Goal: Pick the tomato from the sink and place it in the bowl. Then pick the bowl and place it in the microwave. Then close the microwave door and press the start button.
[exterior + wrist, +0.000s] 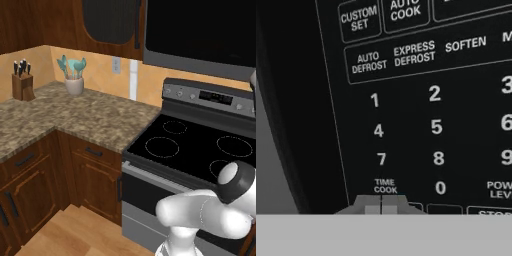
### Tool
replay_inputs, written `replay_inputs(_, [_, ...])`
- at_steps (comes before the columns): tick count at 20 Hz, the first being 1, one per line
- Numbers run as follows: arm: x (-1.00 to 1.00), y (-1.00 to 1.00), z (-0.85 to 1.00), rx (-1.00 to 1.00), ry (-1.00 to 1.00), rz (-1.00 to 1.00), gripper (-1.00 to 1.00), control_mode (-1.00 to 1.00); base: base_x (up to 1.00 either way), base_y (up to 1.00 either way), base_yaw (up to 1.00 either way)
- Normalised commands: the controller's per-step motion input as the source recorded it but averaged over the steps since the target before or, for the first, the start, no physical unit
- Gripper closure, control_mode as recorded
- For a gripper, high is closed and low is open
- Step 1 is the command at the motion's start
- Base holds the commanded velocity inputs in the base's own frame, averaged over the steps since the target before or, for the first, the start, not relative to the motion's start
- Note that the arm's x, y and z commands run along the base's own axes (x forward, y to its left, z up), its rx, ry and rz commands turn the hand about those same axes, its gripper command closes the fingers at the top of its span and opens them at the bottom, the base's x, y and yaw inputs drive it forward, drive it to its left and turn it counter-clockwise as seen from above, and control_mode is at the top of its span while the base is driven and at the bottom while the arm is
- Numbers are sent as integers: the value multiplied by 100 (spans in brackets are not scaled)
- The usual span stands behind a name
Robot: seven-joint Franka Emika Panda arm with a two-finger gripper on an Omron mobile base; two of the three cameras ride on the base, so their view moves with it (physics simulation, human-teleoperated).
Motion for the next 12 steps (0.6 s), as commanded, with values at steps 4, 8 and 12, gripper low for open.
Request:
replay_inputs(4, [24,-11,-41,1,-1,8,100,-100,0,0,0])
replay_inputs(8, [-11,44,-1,0,-9,0,100,-100,0,0,0])
replay_inputs(12, [-13,76,26,-7,-12,0,100,-100,0,0,0])
